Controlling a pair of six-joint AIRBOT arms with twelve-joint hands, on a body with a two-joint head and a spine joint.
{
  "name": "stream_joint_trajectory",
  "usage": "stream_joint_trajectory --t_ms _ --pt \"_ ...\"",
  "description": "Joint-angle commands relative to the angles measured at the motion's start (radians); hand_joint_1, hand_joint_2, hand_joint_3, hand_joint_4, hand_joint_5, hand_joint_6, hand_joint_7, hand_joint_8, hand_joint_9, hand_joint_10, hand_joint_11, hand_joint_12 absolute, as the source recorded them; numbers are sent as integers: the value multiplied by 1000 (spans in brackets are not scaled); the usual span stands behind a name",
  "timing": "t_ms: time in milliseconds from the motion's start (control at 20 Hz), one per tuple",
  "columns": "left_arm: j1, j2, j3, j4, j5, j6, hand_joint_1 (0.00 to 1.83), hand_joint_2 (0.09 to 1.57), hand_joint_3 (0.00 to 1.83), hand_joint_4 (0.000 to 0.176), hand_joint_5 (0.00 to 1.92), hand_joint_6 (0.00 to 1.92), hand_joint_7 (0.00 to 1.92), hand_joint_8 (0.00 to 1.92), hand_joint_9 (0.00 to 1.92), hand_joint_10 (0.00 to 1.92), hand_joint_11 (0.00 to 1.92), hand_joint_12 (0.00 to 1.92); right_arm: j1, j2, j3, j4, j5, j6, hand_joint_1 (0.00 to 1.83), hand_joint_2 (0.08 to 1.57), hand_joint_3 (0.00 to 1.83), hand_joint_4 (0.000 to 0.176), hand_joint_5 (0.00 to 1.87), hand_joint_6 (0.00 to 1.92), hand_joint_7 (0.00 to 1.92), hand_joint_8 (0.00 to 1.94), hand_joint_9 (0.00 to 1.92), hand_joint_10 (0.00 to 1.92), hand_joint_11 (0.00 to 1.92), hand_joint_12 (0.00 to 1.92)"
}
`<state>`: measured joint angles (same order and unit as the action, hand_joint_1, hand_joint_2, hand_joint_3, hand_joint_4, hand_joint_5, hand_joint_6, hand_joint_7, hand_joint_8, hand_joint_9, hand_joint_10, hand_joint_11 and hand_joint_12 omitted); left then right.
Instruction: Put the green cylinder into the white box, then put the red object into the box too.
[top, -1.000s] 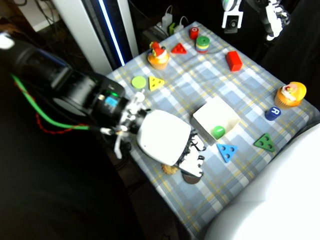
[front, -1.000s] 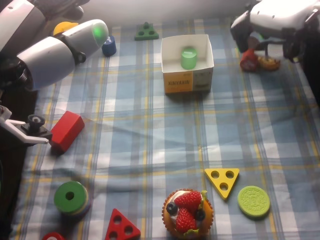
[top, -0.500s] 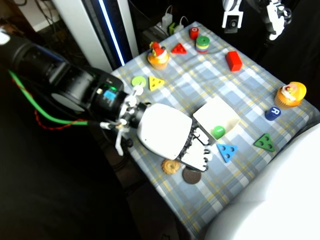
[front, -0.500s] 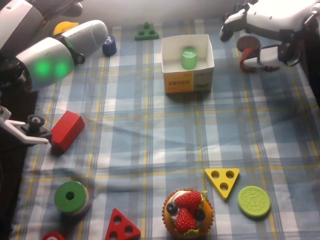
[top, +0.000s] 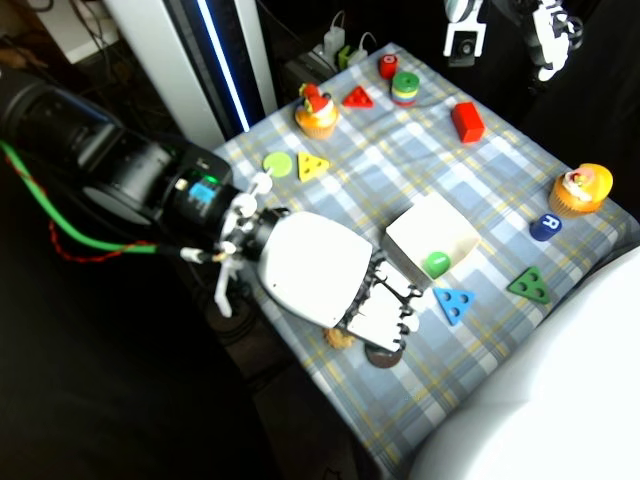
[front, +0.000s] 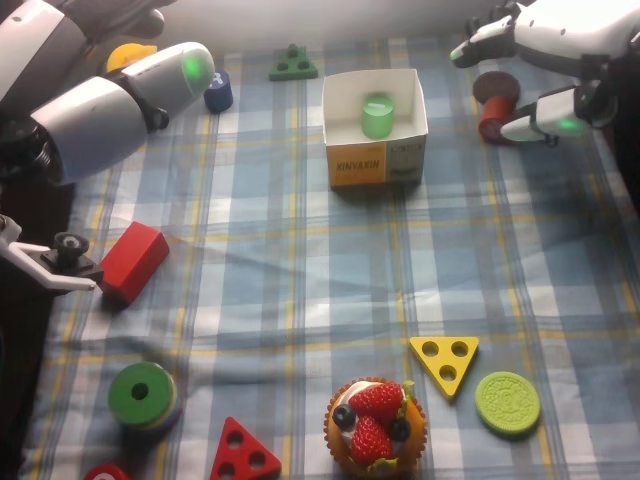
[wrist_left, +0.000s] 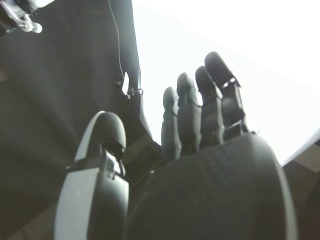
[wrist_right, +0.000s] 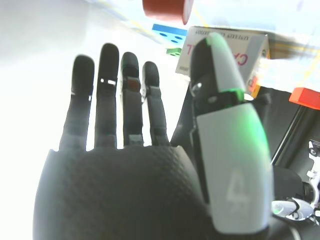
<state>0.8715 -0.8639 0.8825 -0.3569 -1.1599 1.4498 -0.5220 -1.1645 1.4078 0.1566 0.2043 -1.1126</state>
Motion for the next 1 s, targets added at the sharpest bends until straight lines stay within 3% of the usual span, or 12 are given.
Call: stream_joint_trajectory --t_ms 0,100,200,250,350,400,450,550,650,800,850,950 --pt "-6 3 -1 18 -121 -9 485 1310 0 26 352 4 372 6 104 520 0 1176 5 3 6 3 101 -4 1000 1137 0 0 414 101 437 18 259 642 0 1444" --pt "-6 3 -1 18 -121 -9 496 1308 0 17 352 3 366 1 53 635 0 1261 0 1 13 7 89 -4 1014 1138 0 0 421 100 438 14 246 629 0 1436" --pt "-6 3 -1 18 -121 -9 497 1303 0 17 348 0 356 0 49 638 0 1203 -3 -1 21 10 78 -4 1021 1135 0 0 431 94 453 11 237 673 0 1480" --pt "-6 3 -1 18 -121 -9 470 1302 0 27 334 0 347 0 52 618 0 1168 -5 -4 27 13 74 -4 989 1149 3 0 417 82 438 4 224 655 0 1400" --pt "-5 2 -1 18 -122 -9 453 1310 1 19 321 2 332 1 53 568 0 1047 -5 -12 36 16 69 -4 975 1151 1 0 427 65 405 0 212 521 0 1328" --pt "-5 2 -1 18 -122 -9 443 1304 0 29 316 1 322 2 54 531 0 970 -5 -17 42 16 64 -4 989 1152 0 0 439 67 421 6 238 514 0 1362" --pt "-5 2 -1 18 -123 -9 446 1315 5 21 316 0 327 5 65 526 0 956 -5 -27 52 17 58 -4 979 1154 1 0 441 67 428 7 250 514 0 1420" --pt "-5 2 -1 18 -123 -9 487 1325 3 17 326 4 351 8 84 515 0 1040 -5 -40 65 17 50 -4 983 1162 2 0 442 65 431 5 254 522 0 1443" --pt "-5 2 -1 18 -123 -9 468 1311 0 26 333 6 355 7 94 515 0 1055 -6 -52 75 20 43 -4 989 1170 3 0 442 61 441 6 272 543 0 1485" --pt "-5 2 -1 18 -124 -9 471 1314 0 8 331 4 339 1 103 467 0 1047 -12 -59 82 20 34 -4 956 1192 7 0 429 47 444 5 259 540 0 1456" --pt "-5 2 -1 18 -124 -9 465 1313 0 14 334 4 344 2 117 457 0 1066 -12 -61 85 20 27 -4 950 1190 3 0 438 47 452 6 254 526 0 1416" --pt "-5 2 -2 18 -125 -9 440 1308 0 8 332 2 349 2 140 425 0 1068 -16 -63 89 20 21 -4 943 1187 0 0 454 38 472 6 262 436 0 1355"
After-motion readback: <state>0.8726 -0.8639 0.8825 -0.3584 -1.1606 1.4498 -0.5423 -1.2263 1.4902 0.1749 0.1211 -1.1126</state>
